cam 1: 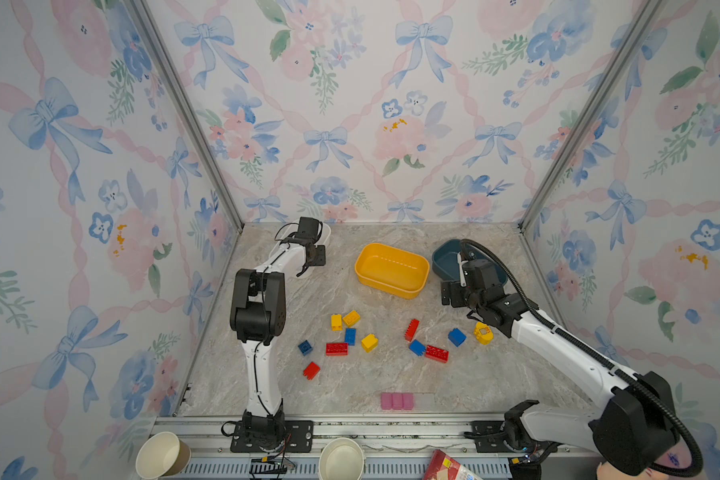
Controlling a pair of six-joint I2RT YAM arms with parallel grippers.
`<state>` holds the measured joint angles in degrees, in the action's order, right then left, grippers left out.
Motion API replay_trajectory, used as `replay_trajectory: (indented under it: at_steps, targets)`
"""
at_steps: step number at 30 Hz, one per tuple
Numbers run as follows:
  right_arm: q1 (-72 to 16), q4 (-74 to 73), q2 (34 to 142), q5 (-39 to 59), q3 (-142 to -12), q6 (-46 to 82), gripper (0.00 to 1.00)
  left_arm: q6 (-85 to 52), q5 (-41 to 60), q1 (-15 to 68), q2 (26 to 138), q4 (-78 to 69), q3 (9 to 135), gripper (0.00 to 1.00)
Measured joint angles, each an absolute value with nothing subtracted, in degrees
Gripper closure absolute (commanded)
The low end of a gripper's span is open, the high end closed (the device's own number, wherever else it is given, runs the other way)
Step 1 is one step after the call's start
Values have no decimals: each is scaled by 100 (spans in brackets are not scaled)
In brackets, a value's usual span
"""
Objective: Sort the legos into containers by color
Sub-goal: 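Lower the left gripper onto the white tub while the right reaches the yellow tub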
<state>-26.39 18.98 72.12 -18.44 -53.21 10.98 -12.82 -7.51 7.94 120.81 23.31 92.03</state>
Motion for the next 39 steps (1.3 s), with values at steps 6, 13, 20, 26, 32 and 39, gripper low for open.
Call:
replay_trajectory:
  at_steps: [6,13,20,26,32,39]
  targets:
    - [-2644,1892,7212,-1844,-5356,1120,3,-1411,-676,814,12077,2366,8956,75]
    - [-2648,1896,7201,-1782,-5356,1168,3,-1579,-676,947,11778,2392,8359,88]
    - [-2685,1914,7179,-1715,-5356,1267,3,-1706,-639,1221,11172,2392,7865,96]
    - [-2755,1933,7192,-1678,-5356,1365,3,-1752,-502,1457,11072,2390,7590,97]
    - [-2794,1957,7343,-1632,-5391,1444,3,-1826,-486,1656,11069,2392,7553,97]
    - [-2825,1997,7933,-1452,-5776,1533,3,-1914,-412,2093,11069,2394,7553,81]
